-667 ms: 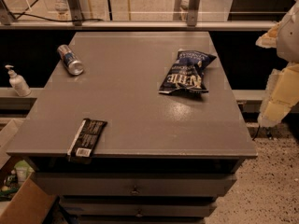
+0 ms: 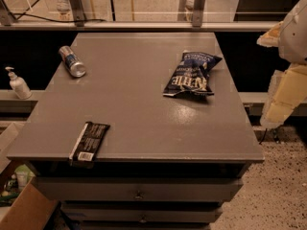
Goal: Place redbull can upright
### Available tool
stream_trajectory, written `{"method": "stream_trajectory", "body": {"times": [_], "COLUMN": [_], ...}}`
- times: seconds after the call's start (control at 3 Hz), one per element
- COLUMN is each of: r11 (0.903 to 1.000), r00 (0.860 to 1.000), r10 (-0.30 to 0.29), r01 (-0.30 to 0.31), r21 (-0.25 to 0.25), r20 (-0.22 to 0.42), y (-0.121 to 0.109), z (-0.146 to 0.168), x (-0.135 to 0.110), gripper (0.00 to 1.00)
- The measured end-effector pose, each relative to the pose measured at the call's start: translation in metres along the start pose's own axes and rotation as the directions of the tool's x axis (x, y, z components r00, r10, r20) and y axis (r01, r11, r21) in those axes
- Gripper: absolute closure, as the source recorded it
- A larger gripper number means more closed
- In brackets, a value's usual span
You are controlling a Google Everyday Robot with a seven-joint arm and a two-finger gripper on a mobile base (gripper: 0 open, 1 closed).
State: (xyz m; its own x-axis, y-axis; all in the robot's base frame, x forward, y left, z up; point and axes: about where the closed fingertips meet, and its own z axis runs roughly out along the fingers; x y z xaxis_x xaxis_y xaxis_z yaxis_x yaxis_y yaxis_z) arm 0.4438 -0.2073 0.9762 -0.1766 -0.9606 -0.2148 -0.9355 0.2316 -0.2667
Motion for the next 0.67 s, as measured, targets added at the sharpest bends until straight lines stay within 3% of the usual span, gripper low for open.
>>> {"method": "stream_trajectory", "body": {"times": [0.33, 0.67], "r11": [0.9951, 0.9735], "r00": [0.994, 0.972], "r10": [-0.098, -0.228], "r01": [0.097, 0.226], "r21": [0.017, 0.036], "r20": [0.038, 0.060], "y": [-0.011, -0.024], "z": [0.003, 0.012], "x": [-0.031, -0.070], "gripper": [0.00, 0.00]}}
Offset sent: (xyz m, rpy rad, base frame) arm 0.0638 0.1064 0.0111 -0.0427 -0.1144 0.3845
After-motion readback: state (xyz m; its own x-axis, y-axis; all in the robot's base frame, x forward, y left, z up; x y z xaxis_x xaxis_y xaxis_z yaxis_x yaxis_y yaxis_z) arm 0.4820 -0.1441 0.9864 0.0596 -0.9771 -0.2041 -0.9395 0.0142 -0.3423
